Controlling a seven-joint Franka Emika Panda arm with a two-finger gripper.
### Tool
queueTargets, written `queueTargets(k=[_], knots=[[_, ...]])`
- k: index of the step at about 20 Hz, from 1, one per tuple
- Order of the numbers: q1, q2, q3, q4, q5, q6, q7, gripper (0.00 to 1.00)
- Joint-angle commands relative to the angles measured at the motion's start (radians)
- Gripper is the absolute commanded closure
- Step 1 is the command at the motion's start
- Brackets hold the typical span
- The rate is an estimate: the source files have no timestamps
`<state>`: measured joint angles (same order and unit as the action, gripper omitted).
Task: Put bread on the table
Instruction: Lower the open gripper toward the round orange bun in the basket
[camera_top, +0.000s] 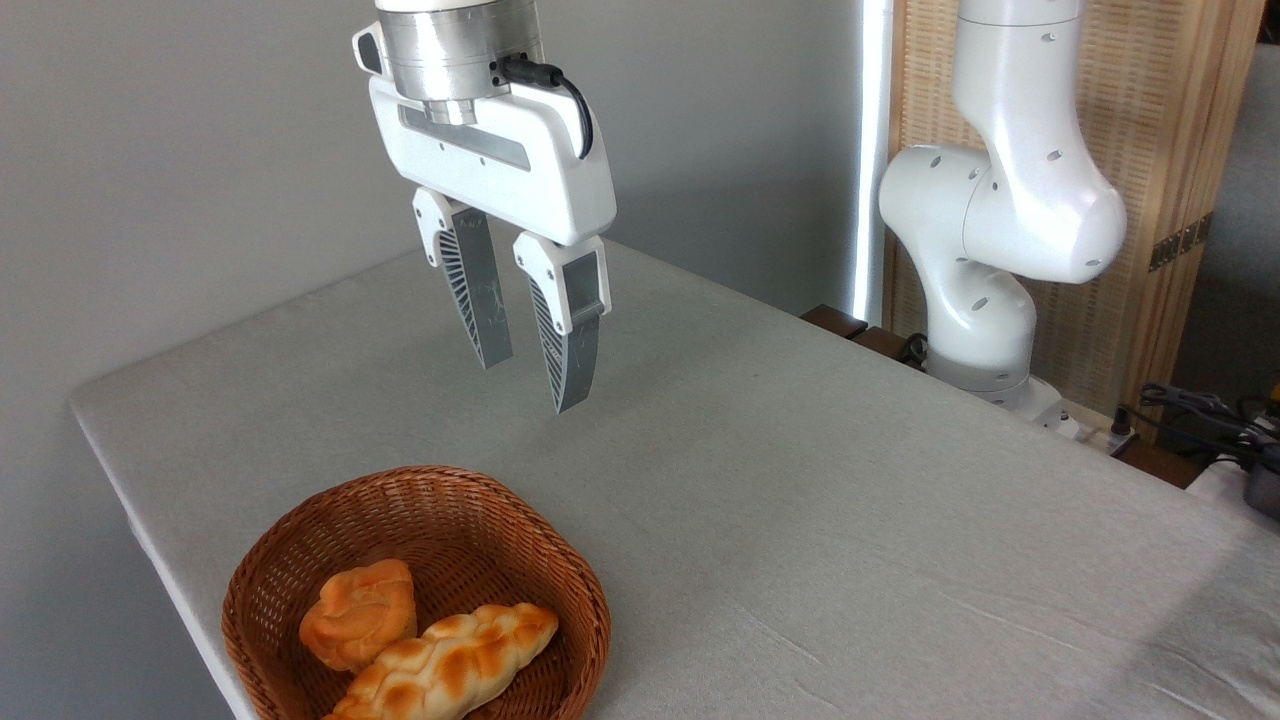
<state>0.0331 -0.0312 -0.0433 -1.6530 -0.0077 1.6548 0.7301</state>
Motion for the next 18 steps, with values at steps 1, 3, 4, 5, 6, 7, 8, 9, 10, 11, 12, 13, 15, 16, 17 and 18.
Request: queueTargets(k=[1, 3, 4, 5, 6, 7, 8, 9, 10, 11, 12, 13, 15, 16, 17, 18], knots=[[0.005, -0.003, 0.003, -0.001, -0.005, 0.008, 0.009, 0.0], [0.005, -0.003, 0.003, -0.001, -0.005, 0.008, 0.009, 0.0], [0.005, -0.003, 0.003, -0.001, -0.005, 0.008, 0.009, 0.0], [0.005, -0.003, 0.003, -0.001, -0.005, 0.008, 0.009, 0.0], [0.005, -0.003, 0.003, -0.002, -0.005, 0.008, 0.009, 0.0], [0.005, -0.003, 0.003, -0.002, -0.005, 0.008, 0.009, 0.0], [0.005, -0.003, 0.003, -0.002, -0.005, 0.008, 0.009, 0.0], [0.005, -0.003, 0.003, -0.002, -0.005, 0.011, 0.009, 0.0], [0.005, -0.004, 0.003, -0.002, -0.005, 0.022, 0.009, 0.0], [0.005, -0.004, 0.002, -0.007, -0.005, 0.029, 0.009, 0.0], [0.005, -0.004, -0.006, -0.014, -0.005, 0.049, 0.009, 0.0], [0.005, -0.004, -0.01, -0.033, -0.005, 0.078, 0.009, 0.0], [0.004, -0.006, -0.024, -0.077, -0.005, 0.164, 0.009, 0.0], [0.004, -0.006, -0.033, -0.096, -0.005, 0.213, 0.009, 0.0], [0.002, -0.004, -0.04, -0.114, -0.005, 0.261, 0.011, 0.0], [0.002, -0.003, -0.046, -0.142, -0.003, 0.317, 0.011, 0.0]])
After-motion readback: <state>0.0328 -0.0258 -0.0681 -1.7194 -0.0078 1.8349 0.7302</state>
